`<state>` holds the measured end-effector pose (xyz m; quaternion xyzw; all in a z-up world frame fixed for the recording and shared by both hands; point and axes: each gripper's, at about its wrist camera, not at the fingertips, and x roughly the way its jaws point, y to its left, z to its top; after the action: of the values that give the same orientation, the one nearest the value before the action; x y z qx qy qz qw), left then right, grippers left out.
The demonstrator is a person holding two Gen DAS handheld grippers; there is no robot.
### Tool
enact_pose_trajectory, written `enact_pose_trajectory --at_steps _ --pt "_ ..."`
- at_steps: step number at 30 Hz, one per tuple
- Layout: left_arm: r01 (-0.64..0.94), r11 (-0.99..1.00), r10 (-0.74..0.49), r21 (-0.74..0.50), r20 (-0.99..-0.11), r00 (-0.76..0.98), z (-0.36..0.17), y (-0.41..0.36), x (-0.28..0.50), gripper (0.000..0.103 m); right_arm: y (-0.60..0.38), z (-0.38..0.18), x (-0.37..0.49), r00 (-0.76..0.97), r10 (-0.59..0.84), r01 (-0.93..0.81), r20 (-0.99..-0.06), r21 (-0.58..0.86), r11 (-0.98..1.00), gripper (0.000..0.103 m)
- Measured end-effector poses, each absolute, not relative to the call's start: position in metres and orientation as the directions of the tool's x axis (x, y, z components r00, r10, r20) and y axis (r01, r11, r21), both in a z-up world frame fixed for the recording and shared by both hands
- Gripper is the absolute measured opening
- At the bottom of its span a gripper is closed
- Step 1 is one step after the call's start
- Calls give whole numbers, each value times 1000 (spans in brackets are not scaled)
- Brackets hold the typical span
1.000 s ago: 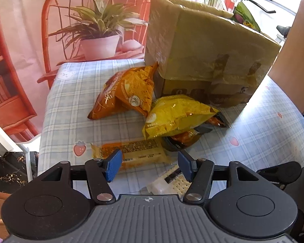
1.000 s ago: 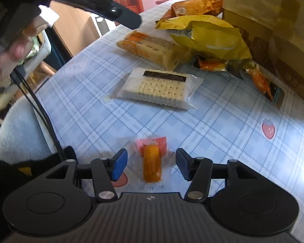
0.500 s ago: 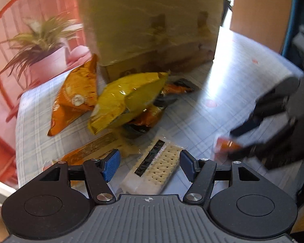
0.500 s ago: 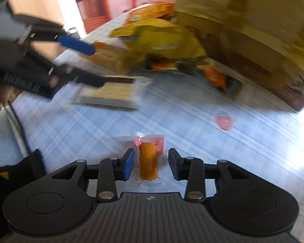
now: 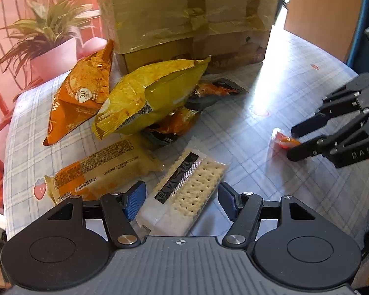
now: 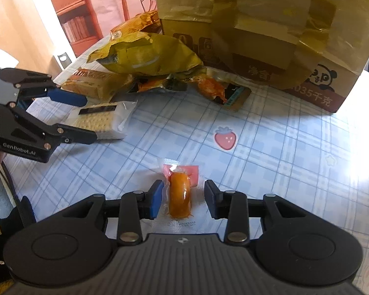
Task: Organize snacks
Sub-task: 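Lower the left gripper to the white cracker packet while the right gripper reaches the orange wrapped snack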
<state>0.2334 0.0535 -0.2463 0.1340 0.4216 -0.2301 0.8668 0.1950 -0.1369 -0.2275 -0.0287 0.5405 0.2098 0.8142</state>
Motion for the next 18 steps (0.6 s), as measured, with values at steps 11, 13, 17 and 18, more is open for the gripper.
enact_pose_trajectory --at_steps 11,13,17,18 --pt "482 875 -257 50 -795 550 -259 45 248 71 -143 -229 192 345 332 -340 -878 213 916 39" --pt "467 884 -268 23 -794 545 -259 48 249 68 -144 -229 191 347 335 -334 -876 218 917 39" --pt "435 900 -260 14 -785 563 -258 45 240 62 -145 -229 191 352 338 -325 -873 225 919 39" --pt "427 904 -265 1 -782 564 -258 45 236 62 -145 -229 191 353 339 -324 -872 225 919 39"
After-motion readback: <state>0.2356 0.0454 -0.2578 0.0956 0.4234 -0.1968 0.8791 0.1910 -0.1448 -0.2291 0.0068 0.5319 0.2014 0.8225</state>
